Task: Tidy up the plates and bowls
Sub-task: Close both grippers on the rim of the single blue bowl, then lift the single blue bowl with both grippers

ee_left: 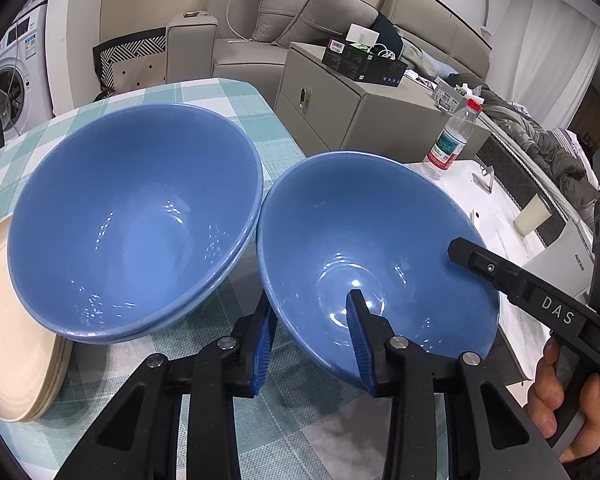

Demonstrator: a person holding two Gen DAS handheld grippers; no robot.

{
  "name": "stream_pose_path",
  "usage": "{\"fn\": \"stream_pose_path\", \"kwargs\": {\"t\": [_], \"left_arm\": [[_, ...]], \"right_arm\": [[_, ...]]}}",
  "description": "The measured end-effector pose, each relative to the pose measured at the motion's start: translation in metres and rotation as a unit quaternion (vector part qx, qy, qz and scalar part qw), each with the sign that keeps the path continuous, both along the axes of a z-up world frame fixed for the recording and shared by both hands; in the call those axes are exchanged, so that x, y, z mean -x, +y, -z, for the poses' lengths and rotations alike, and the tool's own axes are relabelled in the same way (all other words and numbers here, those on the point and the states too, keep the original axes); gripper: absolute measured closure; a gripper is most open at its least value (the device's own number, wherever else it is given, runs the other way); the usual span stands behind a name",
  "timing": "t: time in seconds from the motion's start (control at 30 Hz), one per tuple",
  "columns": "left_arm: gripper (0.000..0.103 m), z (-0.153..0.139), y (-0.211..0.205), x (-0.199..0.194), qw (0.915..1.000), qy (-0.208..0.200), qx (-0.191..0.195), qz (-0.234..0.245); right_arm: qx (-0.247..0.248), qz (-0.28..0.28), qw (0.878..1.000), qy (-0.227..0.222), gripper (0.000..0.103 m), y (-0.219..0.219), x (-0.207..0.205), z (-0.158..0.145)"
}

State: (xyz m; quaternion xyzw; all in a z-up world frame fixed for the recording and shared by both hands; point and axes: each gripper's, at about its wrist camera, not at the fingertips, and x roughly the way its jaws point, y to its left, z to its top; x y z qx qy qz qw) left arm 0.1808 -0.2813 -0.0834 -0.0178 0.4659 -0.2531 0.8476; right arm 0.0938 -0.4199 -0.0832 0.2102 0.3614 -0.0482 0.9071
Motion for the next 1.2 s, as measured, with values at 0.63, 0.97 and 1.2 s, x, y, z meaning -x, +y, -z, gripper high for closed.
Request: {"fn": "stream_pose_path", "kwargs": {"t": [0.63,0.97,1.2], "left_arm": [[0.068,-0.004,0.002,0.006,1.0000,-0.006,-0.006,0.000],[0.068,-0.010,0.002,0.011,0.9999,-0.014,-0.007,0.002],[0.067,-0.019,0.001,0.013,0.9997,-0.025,-0.008,0.003]], "right_arm": [[0.017,-0.002,1.000,-0.002,0.085,0.005,0.001,-0.004],[0.028,0.001,1.000,-0.005,0.085,0.007,0.003,-0.008],[0.034,0.008,0.999,-0.007,0.085,0.007,0.007,-0.013]]}}
